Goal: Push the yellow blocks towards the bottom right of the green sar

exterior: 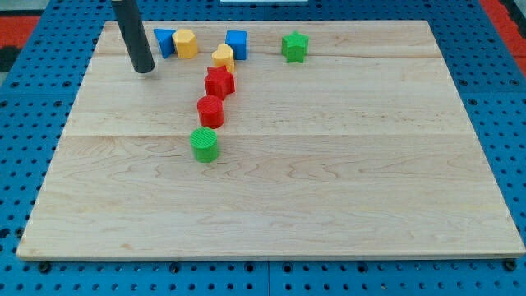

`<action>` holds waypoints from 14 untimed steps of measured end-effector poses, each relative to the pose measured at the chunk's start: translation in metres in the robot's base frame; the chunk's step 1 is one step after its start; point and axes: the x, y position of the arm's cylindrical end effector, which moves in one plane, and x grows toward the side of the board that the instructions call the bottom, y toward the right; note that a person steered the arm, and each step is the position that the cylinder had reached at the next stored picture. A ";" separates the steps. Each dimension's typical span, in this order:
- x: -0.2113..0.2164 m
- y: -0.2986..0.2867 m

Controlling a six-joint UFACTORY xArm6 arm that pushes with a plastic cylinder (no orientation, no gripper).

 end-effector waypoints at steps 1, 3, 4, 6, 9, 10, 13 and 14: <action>0.000 0.000; -0.001 0.002; -0.001 0.006; -0.010 0.052; -0.026 0.071; -0.010 0.110; -0.045 0.093; -0.061 0.113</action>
